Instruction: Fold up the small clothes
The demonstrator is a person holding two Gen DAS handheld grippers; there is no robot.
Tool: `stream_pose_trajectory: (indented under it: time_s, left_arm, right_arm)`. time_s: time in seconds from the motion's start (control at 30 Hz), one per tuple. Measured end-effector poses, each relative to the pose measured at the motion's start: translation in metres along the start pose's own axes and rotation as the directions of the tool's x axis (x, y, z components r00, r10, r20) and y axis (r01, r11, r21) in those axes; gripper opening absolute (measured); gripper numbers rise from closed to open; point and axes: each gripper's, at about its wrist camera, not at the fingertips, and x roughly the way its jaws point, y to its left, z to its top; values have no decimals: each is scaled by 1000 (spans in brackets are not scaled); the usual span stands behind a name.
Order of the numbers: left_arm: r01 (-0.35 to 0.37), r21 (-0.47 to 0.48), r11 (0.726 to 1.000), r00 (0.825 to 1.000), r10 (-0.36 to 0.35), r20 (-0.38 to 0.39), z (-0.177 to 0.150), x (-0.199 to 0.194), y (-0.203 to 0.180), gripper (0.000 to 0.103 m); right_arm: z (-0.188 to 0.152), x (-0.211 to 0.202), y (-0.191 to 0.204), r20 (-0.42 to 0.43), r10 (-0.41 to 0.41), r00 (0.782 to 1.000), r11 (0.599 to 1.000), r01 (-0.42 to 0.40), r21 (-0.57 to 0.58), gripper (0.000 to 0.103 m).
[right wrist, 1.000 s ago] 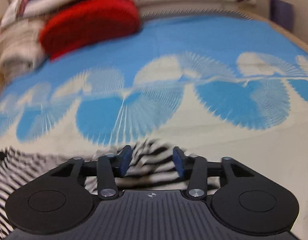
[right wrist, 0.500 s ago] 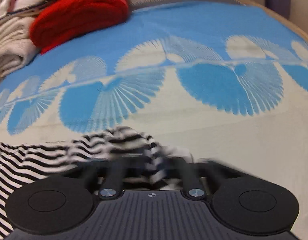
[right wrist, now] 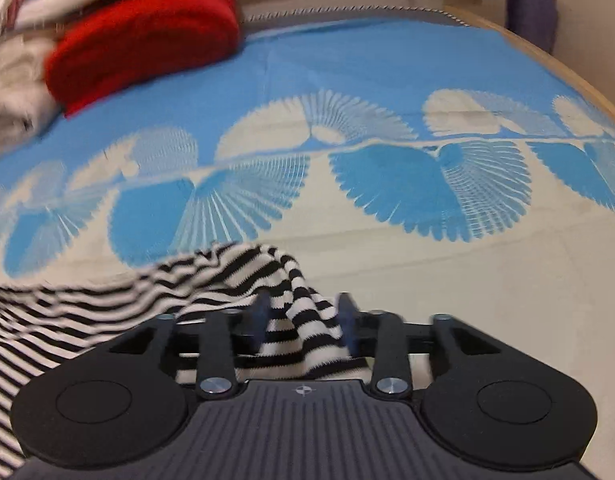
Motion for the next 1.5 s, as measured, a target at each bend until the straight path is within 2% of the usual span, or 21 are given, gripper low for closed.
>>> stream_pose_trajectory:
  time_s: [0.07, 0.13, 0.3, 0.4, 0.53, 0.7, 0.77, 0.8, 0.83, 0.97, 1.0, 1.03, 1.1, 1.17, 1.23, 1.27, 1.33, 1.37, 1.43, 1.47, 1.5]
  left_arm:
    - [51, -40, 998, 997, -53, -47, -4, -11, 10, 36]
    - [70, -47, 996, 991, -75, -112, -13, -18, 19, 40]
    - [106, -30, 994, 958, -110, -264, -50, -33, 40, 41]
    - [117, -18, 993, 947, -117, -298, -67, -40, 53, 45]
    - [118, 8, 993, 930, -107, -351, -82, -35, 58, 45]
    - [114, 38, 993, 922, -91, -377, -85, -25, 52, 45]
    - [136, 55, 989, 918, -105, -383, -86, -23, 47, 41]
    - [146, 64, 987, 919, -112, -379, -86, -24, 46, 18]
    - [149, 72, 986, 923, -113, -368, -84, -27, 45, 1]
    - [200, 29, 979, 955, -188, -231, -68, -61, 56, 0]
    - [187, 48, 981, 961, -172, -215, -67, -66, 59, 0]
    - [144, 87, 986, 966, -122, -227, -70, -66, 60, 0]
    - [56, 144, 988, 952, -10, -306, -81, -51, 62, 1]
    - [34, 237, 971, 927, 58, -372, -94, -39, 52, 1]
    - [9, 281, 960, 912, 107, -396, -99, -32, 43, 1]
    - [-9, 272, 962, 909, 121, -398, -98, -31, 42, 2]
    - [-12, 256, 967, 924, 108, -366, -90, -37, 39, 4]
    - [-6, 257, 966, 937, 95, -336, -85, -42, 35, 8]
    - [25, 239, 971, 965, 39, -260, -75, -57, 30, 22]
    - [58, 220, 974, 972, -4, -236, -71, -63, 27, 24]
    - [98, 203, 974, 973, -50, -226, -69, -66, 24, 25]
  right_arm:
    - [-5, -15, -12, -18, 26, 999, 999, -26, 30, 46]
    - [-15, -27, -26, -59, 40, 997, 998, -36, 58, 46]
    - [-55, -52, -50, -192, 122, 974, 990, -106, 91, 48]
    - [-79, -58, -56, -273, 122, 954, 992, -111, 55, 51]
    - [-100, -58, -53, -350, 86, 933, 996, -93, -4, 52]
    - [-107, -62, -49, -367, 70, 927, 996, -83, -19, 49]
    - [-103, -65, -49, -357, 91, 930, 995, -98, 0, 22]
    - [-100, -69, -51, -341, 103, 934, 995, -103, 17, 10]
    - [-94, -74, -55, -315, 124, 941, 992, -117, 42, 8]
    - [-74, -111, -72, -153, 238, 959, 963, -213, 162, 6]
    - [-73, -119, -75, -133, 247, 960, 961, -225, 161, 5]
    - [-75, -120, -77, -148, 232, 961, 966, -210, 148, 5]
    - [-85, -107, -82, -253, 149, 956, 985, -120, 124, 4]
    - [-99, -86, -81, -378, 91, 922, 993, -57, 100, 3]
    - [-107, -76, -73, -425, 23, 905, 1000, -18, 15, 0]
    - [-109, -73, -72, -438, -34, 898, 999, 27, -23, 0]
    - [-110, -70, -76, -435, -140, 889, 990, 122, -68, 0]
    - [-106, -73, -79, -413, -133, 901, 991, 123, -50, 0]
    - [-93, -87, -82, -322, -51, 945, 998, 61, 22, 2]
    - [-87, -96, -81, -259, -4, 966, 999, 16, 47, 2]
    - [-85, -103, -79, -213, 30, 977, 998, -19, 53, 3]
